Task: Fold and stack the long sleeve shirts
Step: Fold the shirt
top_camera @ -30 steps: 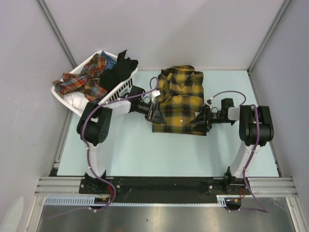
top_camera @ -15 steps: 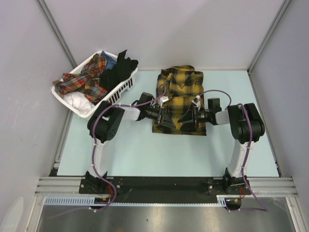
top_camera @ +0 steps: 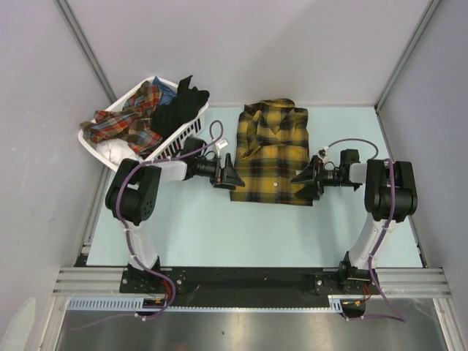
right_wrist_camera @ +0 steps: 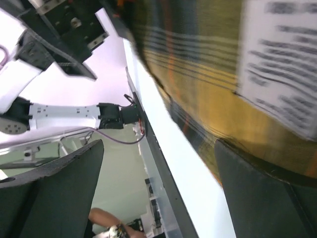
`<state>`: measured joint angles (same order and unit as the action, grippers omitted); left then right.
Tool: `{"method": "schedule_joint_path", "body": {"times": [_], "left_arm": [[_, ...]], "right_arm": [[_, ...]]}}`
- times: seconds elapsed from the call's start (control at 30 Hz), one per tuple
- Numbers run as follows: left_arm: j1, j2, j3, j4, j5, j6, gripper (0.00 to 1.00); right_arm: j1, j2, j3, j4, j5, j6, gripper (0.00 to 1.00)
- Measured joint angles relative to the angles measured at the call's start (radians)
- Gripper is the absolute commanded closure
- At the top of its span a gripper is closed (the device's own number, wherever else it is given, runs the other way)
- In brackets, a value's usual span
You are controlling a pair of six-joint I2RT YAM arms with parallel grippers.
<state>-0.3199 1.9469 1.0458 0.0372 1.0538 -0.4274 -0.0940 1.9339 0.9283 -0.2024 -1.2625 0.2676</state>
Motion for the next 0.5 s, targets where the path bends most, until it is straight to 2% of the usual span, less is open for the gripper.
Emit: {"method": "schedule_joint_path", "body": {"times": [0.13, 0.27, 0.37, 0.5], "left_arm": [[-0.071, -0.039, 0.08, 0.006, -0.027, 0.005, 0.01], [-0.13, 0.01, 0.153, 0.186, -0.068, -0.152, 0.09], [-0.132, 0.102, 0.211, 0.286, -0.114, -0.257, 0.15], [-0.124, 0.247, 0.269, 0.37, -0.174, -0.366, 0.16]], "right_arm": [[0.062, -0.106, 0.022, 0.034, 0.029, 0.084, 0.01], [0.18, -0.171, 0.027, 0.265, 0.043, 0.256, 0.06], [0.263, -0.148, 0.002, 0.483, 0.053, 0.4, 0.11], [0.311, -0.01, -0.027, 0.693, 0.089, 0.539, 0.17]]}}
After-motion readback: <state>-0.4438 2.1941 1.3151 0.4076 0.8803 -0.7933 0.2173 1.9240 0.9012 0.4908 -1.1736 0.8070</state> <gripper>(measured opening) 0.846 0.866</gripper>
